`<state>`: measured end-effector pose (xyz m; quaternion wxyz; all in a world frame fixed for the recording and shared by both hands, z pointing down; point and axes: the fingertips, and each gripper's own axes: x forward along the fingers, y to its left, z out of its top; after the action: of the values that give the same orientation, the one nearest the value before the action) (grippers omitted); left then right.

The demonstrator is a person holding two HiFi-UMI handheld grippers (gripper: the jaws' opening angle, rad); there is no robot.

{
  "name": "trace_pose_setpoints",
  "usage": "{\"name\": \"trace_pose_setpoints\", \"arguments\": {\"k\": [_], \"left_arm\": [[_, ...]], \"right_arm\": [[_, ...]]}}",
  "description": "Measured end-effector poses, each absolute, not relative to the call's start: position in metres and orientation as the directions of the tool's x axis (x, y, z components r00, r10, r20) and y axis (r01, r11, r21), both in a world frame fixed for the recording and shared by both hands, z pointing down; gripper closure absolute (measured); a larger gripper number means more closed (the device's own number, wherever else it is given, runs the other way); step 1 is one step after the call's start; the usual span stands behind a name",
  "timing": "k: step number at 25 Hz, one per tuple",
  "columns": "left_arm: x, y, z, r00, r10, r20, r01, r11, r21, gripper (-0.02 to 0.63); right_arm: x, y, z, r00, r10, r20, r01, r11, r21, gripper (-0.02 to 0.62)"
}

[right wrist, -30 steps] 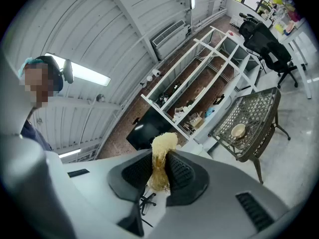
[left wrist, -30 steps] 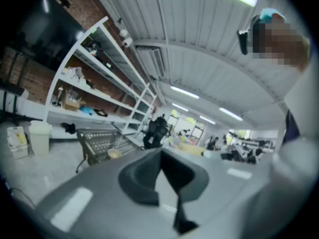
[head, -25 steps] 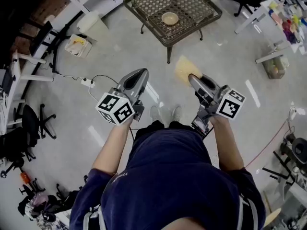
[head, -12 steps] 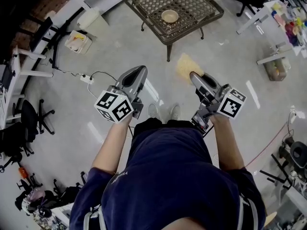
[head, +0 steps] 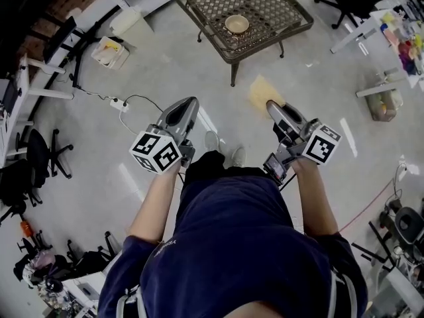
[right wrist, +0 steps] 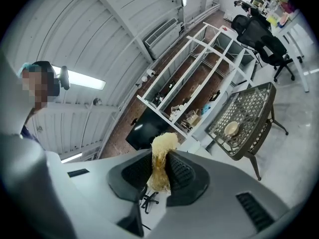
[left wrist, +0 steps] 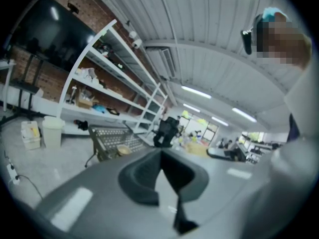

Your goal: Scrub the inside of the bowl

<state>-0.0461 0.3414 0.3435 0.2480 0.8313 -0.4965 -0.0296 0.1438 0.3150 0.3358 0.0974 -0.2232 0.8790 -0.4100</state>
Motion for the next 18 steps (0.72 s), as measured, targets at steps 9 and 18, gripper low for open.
{"name": "trace_pose_setpoints", "arguments": {"k": [9,18], "left_arm": [[-0.068,0.294,0.365,0.533,-0.818,0.218,-0.787,-0.385,0.482,0.601],[-0.096,0.207,0.376,0.6,-0.768,0.225,-0.752,-0.444,0.487,0.601]], "right_arm": [[0.119,0.276,0.342,-0.871,-0.488,0.054,-0.348,0.535,-0.77,0.528],[0.082,0.204,0.35,-0.85,-0.521,0.082,-0.385,0.506,-0.772,0.528]]}}
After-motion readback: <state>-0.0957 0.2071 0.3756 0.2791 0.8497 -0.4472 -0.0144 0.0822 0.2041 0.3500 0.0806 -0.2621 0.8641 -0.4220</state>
